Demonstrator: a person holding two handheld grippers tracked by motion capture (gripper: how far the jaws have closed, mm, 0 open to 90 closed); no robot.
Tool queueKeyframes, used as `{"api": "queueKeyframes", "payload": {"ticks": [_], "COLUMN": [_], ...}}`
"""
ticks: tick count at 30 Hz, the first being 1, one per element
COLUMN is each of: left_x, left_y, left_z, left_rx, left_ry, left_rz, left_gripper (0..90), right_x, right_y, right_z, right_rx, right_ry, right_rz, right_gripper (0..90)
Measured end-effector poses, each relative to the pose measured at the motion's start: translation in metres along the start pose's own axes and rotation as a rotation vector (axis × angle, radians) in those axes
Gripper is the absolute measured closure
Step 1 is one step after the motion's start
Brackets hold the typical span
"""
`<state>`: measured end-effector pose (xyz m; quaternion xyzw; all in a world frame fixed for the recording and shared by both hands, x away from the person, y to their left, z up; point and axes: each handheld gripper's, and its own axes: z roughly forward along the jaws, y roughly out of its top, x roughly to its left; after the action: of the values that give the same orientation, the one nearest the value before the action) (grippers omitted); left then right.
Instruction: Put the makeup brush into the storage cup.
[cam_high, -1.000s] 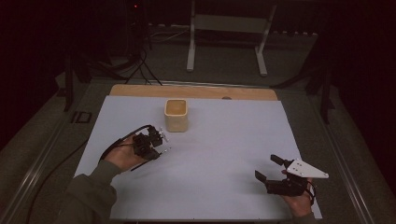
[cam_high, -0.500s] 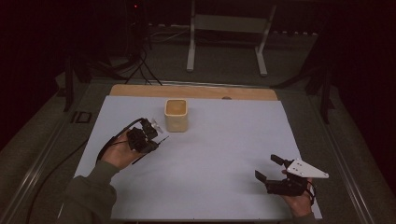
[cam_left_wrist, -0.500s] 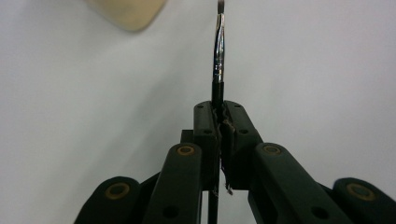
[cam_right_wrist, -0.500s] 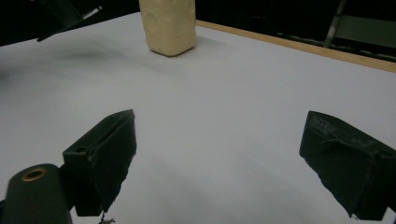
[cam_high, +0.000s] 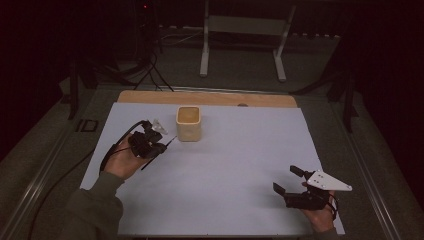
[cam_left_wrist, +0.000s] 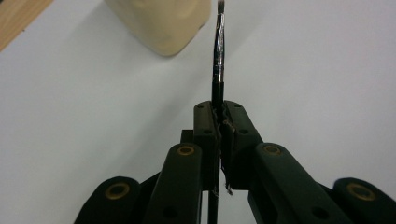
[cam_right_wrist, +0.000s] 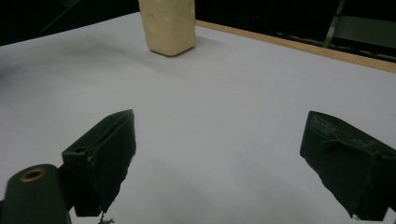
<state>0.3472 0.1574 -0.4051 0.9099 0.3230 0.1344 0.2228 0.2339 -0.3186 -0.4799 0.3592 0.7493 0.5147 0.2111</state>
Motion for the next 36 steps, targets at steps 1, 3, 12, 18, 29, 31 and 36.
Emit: {"api": "queueKeyframes", "payload": {"ticks": [1,3,12,18,29,31,36], "left_x": [0.001,0.001,0.004,0.006,0.01,0.01,0.01], "left_y": [0.0,0.0,-0.001,-0.001,0.001,0.002,0.002], "left_z": [-0.002,-0.003,-0.009,-0.011,-0.015,-0.015,-0.015], "left_rx": [-0.014,-0.027,-0.085,-0.118,-0.181,-0.192,-0.219], "left_ry": [0.006,0.005,0.027,0.038,0.043,0.047,0.061], "left_rz": [-0.006,-0.014,-0.04,-0.059,-0.094,-0.1,-0.105], "left_gripper": [86.5,86.5,86.5,86.5,86.5,86.5,86.5], "right_x": [0.0,0.0,0.0,0.0,0.001,0.001,0.001], "right_y": [0.0,0.0,0.0,0.0,0.0,0.0,0.0], "right_z": [0.0,0.0,0.0,0.0,0.0,0.0,0.0], "right_rx": [0.0,0.0,-0.001,-0.001,0.001,0.001,0.0], "right_ry": [0.001,-0.001,-0.001,-0.002,-0.001,-0.002,-0.001], "right_rz": [0.0,-0.001,0.0,0.0,-0.001,-0.001,-0.001], "right_gripper": [10.4,10.4,10.4,10.4,10.4,10.4,10.4]}}
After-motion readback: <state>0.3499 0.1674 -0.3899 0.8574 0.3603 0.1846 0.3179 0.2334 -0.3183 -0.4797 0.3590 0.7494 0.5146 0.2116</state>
